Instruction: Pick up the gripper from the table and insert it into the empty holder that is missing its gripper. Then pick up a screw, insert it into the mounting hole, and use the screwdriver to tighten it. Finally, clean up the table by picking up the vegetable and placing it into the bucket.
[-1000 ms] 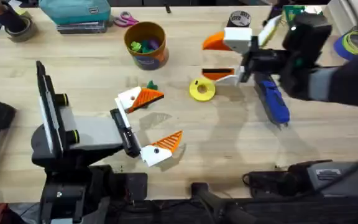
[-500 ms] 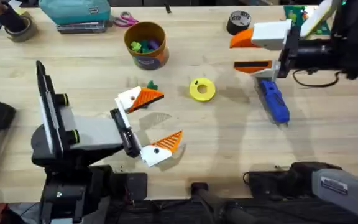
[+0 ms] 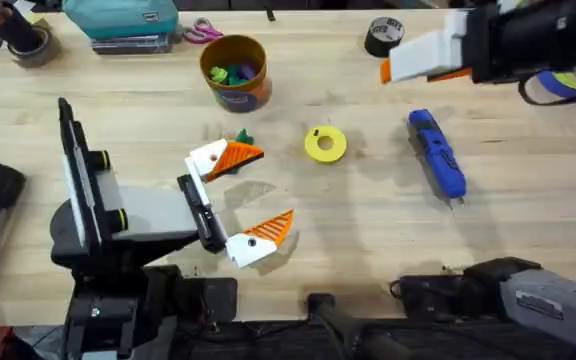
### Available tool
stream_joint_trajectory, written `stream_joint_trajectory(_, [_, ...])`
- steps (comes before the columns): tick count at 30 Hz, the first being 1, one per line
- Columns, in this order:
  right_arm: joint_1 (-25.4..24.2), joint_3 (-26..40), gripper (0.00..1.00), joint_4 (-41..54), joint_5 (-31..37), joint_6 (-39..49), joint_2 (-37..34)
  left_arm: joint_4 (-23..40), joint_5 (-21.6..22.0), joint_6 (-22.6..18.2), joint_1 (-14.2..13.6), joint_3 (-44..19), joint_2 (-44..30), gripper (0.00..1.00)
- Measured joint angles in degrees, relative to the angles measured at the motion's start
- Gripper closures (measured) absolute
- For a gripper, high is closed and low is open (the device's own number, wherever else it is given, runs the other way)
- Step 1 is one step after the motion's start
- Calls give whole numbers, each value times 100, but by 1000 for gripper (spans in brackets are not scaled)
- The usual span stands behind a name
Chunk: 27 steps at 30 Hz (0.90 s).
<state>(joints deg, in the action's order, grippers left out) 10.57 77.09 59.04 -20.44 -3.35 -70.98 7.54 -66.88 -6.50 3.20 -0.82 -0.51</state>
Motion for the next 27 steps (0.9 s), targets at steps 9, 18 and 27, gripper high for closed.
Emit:
stream_joint_trajectory(9, [1038,163,5,620,1217,331,0,1,-1,0,0,0,0,15])
stream_joint_trajectory(18, [1171,161,5,720,1495,354,0,1,1,0,0,0,0,15])
stream_joint_trajectory(27, [1173,-578,5,580,1523,334,11,0,-1,0,0,0,0,15])
